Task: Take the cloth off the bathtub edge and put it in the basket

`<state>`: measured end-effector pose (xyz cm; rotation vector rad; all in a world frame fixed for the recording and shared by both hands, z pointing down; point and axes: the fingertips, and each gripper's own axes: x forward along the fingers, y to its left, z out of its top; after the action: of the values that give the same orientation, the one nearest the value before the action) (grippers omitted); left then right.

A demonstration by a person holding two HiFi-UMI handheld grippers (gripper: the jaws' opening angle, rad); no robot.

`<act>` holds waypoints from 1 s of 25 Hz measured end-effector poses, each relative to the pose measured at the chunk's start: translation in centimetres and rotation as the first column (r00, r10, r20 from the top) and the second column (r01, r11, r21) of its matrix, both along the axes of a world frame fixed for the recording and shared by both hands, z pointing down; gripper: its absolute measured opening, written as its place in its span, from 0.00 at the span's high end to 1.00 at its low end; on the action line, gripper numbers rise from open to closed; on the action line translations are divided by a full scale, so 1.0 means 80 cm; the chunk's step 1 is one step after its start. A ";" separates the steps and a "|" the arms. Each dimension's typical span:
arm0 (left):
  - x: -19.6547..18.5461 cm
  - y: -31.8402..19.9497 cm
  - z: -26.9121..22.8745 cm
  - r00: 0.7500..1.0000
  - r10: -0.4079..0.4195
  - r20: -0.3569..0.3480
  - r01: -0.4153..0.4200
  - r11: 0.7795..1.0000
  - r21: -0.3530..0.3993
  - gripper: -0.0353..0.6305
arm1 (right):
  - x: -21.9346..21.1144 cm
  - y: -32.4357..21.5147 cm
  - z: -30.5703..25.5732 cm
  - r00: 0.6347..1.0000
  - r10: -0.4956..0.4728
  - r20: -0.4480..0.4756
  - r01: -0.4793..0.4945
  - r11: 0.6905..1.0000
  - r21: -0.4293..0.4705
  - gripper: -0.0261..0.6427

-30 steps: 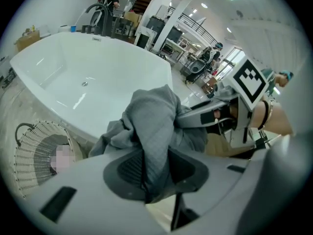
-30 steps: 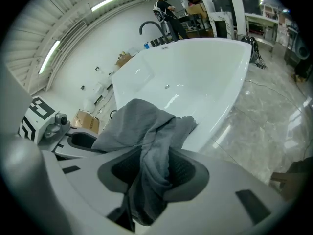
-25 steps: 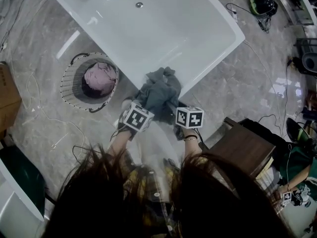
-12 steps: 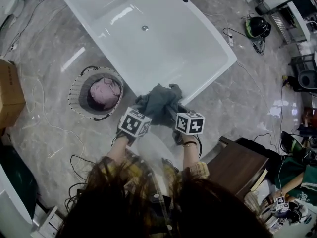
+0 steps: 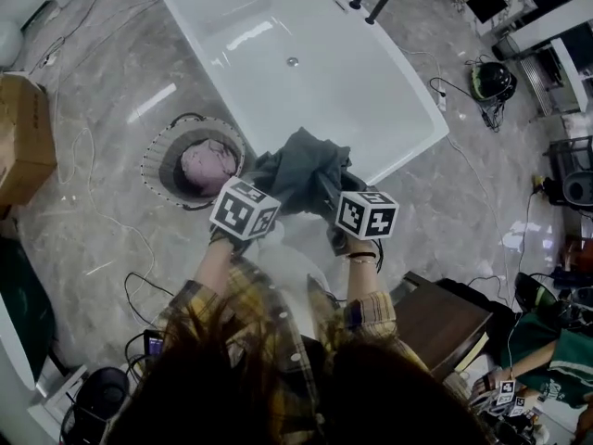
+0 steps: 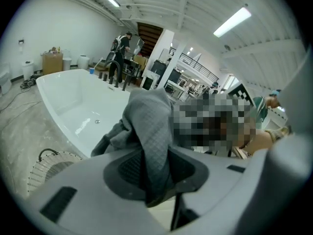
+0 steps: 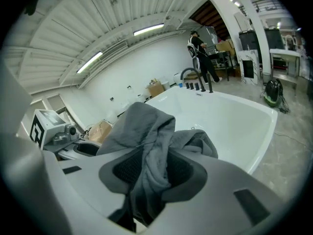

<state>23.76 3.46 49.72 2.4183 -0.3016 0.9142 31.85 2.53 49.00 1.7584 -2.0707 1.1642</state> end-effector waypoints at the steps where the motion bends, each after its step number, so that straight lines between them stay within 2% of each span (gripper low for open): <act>1: -0.004 -0.004 -0.008 1.000 -0.016 -0.011 0.016 1.000 0.003 0.76 | -0.004 -0.006 -0.009 1.000 -0.014 -0.004 0.014 1.000 0.013 0.75; 7: -0.039 -0.027 -0.049 0.992 -0.109 -0.061 0.111 0.993 0.034 0.76 | -0.041 -0.037 -0.056 0.993 -0.119 -0.020 0.120 0.989 0.083 0.75; 13: -0.089 -0.049 -0.077 0.975 -0.199 -0.098 0.206 0.976 0.067 0.76 | -0.094 -0.067 -0.088 0.974 -0.223 -0.042 0.226 0.964 0.136 0.75; 25: -0.212 -0.093 -0.100 0.912 -0.391 -0.128 0.403 0.910 0.093 0.76 | -0.224 -0.128 -0.116 0.911 -0.406 -0.072 0.412 0.895 0.172 0.75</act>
<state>6.84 -4.02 41.70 2.3708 -0.7952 0.5949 13.95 -7.74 39.74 1.2929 -2.4339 0.8368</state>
